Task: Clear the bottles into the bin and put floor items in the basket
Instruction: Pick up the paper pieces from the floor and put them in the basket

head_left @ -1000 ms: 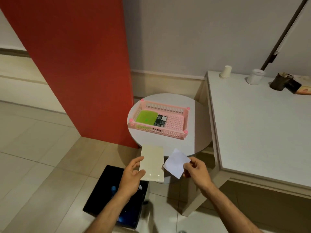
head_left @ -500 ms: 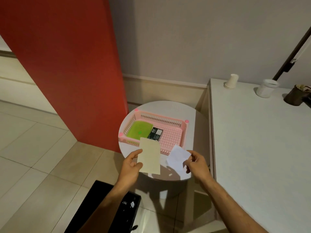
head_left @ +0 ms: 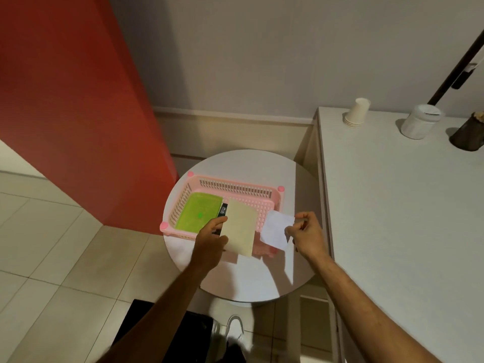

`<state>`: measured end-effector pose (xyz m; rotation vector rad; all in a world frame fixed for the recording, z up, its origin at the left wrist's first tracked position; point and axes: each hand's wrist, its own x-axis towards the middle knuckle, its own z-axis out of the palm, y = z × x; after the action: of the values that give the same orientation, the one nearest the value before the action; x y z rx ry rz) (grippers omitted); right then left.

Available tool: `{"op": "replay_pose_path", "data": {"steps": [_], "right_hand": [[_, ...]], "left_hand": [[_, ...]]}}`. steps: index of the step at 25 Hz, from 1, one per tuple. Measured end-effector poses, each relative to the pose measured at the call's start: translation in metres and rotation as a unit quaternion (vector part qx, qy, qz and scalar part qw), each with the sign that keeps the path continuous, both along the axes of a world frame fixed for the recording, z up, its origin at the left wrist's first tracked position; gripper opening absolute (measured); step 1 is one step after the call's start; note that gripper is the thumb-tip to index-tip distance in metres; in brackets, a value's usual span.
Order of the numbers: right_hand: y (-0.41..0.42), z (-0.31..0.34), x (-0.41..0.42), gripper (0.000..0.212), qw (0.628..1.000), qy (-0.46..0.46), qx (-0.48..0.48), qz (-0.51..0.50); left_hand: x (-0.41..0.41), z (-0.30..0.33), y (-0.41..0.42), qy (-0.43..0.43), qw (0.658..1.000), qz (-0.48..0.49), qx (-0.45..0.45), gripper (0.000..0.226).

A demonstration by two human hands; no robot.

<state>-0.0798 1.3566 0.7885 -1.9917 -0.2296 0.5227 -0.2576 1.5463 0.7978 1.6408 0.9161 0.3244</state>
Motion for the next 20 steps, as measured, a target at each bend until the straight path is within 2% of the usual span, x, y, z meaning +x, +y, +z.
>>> {"op": "replay_pose_path", "data": {"steps": [4, 10, 16, 20], "right_hand": [[0.036, -0.027, 0.031, 0.039, 0.997, 0.014, -0.07, -0.005], [0.078, -0.074, 0.056, 0.036, 0.986, 0.049, -0.155, -0.024], [0.104, -0.118, 0.06, 0.014, 0.978, 0.051, -0.195, -0.057], [0.113, -0.132, 0.058, 0.007, 0.975, 0.056, -0.2, -0.074]], "left_hand": [[0.036, -0.038, 0.037, 0.048, 0.997, -0.05, 0.043, 0.055], [0.079, -0.09, 0.08, 0.134, 0.982, -0.132, 0.029, 0.054], [0.104, -0.123, 0.101, 0.195, 0.961, -0.196, 0.011, 0.056], [0.106, -0.135, 0.103, 0.223, 0.95, -0.217, -0.001, 0.058]]}}
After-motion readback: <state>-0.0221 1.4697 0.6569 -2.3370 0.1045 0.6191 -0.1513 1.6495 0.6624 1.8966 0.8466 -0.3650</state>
